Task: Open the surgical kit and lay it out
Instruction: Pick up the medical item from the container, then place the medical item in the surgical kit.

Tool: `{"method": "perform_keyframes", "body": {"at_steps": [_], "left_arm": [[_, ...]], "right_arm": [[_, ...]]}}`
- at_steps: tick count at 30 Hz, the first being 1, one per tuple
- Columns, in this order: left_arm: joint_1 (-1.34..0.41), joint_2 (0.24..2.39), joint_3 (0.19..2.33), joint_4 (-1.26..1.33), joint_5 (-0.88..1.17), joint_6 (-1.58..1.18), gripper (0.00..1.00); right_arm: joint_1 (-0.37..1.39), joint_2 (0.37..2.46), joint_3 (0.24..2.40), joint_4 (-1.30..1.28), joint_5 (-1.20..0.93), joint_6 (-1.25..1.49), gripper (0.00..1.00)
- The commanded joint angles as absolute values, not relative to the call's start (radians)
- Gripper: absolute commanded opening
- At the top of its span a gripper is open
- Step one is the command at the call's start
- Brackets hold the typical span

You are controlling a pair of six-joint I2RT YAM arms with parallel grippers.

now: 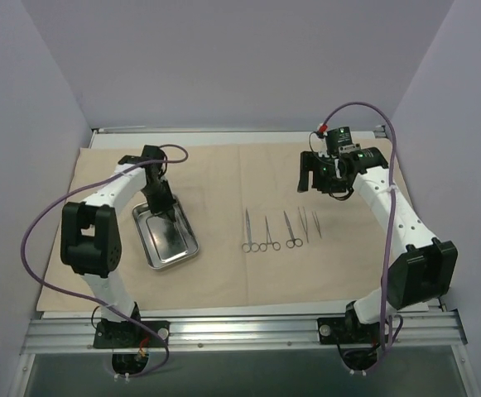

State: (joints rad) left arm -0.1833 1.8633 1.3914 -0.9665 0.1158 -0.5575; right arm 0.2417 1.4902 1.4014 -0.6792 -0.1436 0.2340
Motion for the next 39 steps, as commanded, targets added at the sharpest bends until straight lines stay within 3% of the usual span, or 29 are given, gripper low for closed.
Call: {"method": "perform_keyframes", "body": {"at_steps": [1,10,17,39], "left_arm": [[-0.187,1.694,1.419,-1.019,0.138,-0.486,0.02],[-0.221,1.526,1.298,-0.727,0.564,-0.518,0.02],[-0.316,1.482,1.298,-0.680,0.600,-0.569,0.02],[-0.388,1.493,1.302,-0.637,0.637,-0.612,0.02]], "right_arm": [[0.302,1.569,1.460,-0.666,-0.285,0.225,0.70],[0.511,1.746,1.528,-0.382,-0.725,0.351,0.70],[0.558,1.775,1.505,-0.140,-0.707,0.600,0.65],[0.634,1.749,1.531,-0.155,-0.603,0.621,0.52]]}}
